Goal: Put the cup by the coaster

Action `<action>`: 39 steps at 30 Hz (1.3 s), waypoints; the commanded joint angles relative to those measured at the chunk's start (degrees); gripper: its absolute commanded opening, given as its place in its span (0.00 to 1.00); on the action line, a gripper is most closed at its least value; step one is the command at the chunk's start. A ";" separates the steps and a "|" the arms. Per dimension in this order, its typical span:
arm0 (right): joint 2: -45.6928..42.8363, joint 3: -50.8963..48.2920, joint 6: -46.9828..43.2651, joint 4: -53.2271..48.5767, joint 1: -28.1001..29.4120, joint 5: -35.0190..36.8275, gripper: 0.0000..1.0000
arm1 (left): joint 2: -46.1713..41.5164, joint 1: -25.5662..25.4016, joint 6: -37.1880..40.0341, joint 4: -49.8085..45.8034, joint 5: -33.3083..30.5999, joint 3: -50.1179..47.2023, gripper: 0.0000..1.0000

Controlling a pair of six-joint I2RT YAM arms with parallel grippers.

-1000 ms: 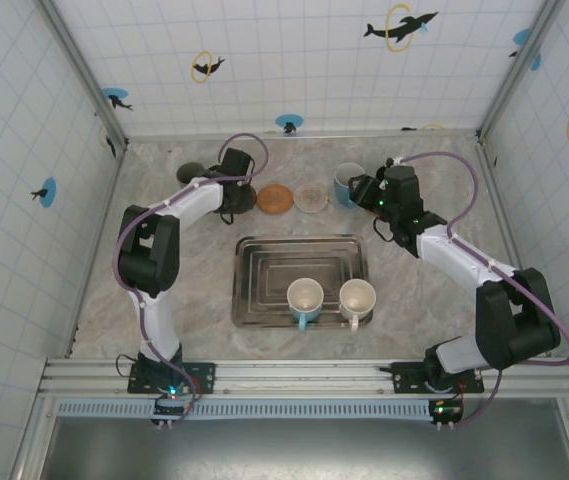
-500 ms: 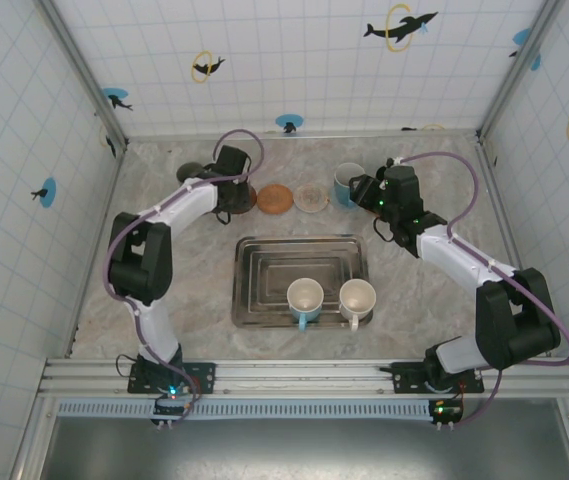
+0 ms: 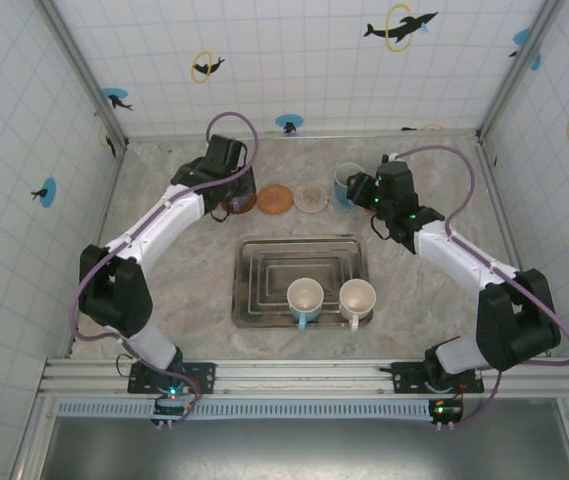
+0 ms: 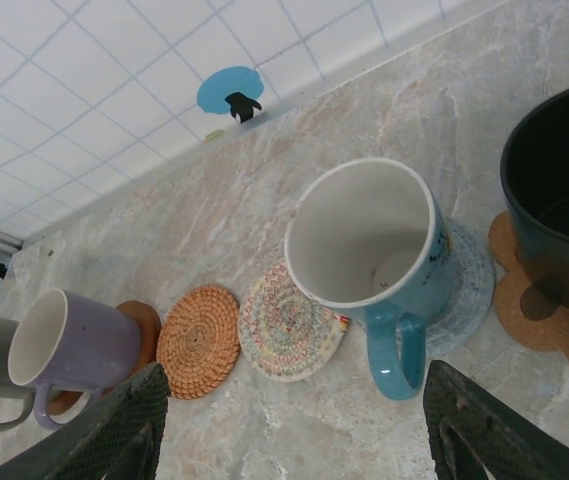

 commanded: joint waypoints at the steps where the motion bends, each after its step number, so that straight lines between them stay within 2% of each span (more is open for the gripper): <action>1: -2.63 4.46 -2.55 -5.32 0.82 2.88 0.69 | -5.36 -1.81 0.43 3.42 -1.53 -1.11 0.67; 6: -2.90 9.63 -5.94 -14.35 2.29 5.19 0.69 | -12.64 -3.24 0.68 10.39 -1.74 -8.75 0.70; 11: -3.51 12.37 -7.61 -19.68 4.10 7.03 0.69 | -18.21 -4.25 -0.25 20.28 2.16 -19.10 0.70; 18: -4.62 11.86 -6.87 -22.89 8.55 11.16 0.69 | -20.39 -5.37 1.40 22.96 2.50 -23.12 0.70; 23: -7.30 8.41 -4.16 -21.33 12.47 14.47 0.70 | -21.03 -5.56 1.70 25.91 4.08 -25.27 0.70; 29: -11.70 4.20 -1.67 -13.88 17.04 16.49 0.70 | -18.41 -5.60 2.37 26.81 5.15 -24.64 0.70; 39: -18.15 1.20 0.33 -6.28 19.03 19.21 0.73 | -13.22 -7.09 -1.28 29.60 5.19 -21.32 0.70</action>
